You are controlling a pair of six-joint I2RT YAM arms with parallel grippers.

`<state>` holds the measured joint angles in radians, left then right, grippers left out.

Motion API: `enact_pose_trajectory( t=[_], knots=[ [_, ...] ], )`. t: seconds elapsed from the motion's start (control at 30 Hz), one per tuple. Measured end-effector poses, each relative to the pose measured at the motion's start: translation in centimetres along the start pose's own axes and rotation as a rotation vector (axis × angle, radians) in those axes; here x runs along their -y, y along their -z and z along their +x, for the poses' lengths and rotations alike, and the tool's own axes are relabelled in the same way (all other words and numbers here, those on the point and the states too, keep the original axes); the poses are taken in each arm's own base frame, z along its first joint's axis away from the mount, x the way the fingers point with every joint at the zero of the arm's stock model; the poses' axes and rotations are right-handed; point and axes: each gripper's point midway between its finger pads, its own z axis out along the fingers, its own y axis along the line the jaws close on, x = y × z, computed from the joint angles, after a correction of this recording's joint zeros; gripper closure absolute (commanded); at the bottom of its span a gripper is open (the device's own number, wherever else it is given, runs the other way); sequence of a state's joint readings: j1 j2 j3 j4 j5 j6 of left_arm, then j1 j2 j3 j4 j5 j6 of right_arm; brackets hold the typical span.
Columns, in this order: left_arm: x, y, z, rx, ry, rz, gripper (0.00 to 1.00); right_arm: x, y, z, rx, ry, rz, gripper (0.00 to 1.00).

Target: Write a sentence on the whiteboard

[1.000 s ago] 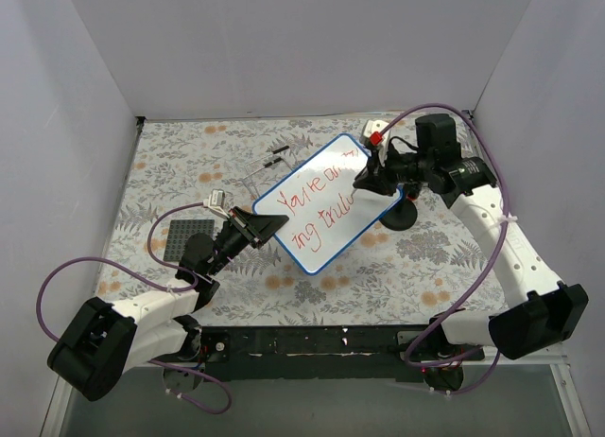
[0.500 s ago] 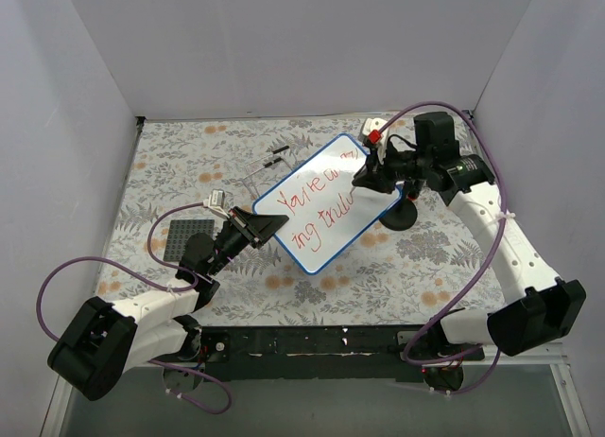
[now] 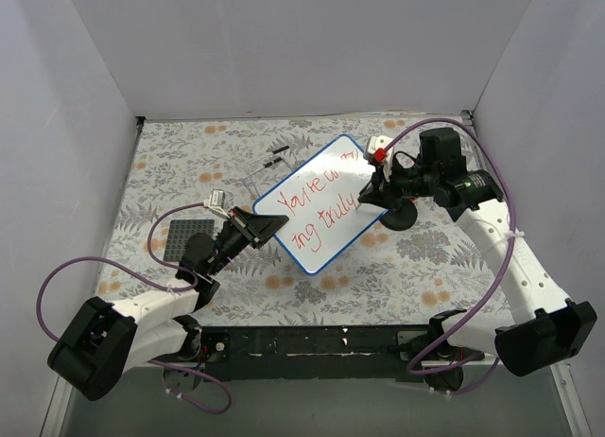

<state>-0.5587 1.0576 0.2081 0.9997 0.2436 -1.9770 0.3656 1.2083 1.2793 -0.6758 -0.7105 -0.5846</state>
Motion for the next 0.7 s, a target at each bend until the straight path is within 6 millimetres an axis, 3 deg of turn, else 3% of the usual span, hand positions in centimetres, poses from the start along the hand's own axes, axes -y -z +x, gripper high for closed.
enact_pose_trajectory(
  t=[0.7],
  knots=[
    [-0.2,0.0,0.1,-0.002,-0.003,-0.010,1.00,-2.5,0.2,1.3,-0.015,-0.045,-0.086,0.99]
  ],
)
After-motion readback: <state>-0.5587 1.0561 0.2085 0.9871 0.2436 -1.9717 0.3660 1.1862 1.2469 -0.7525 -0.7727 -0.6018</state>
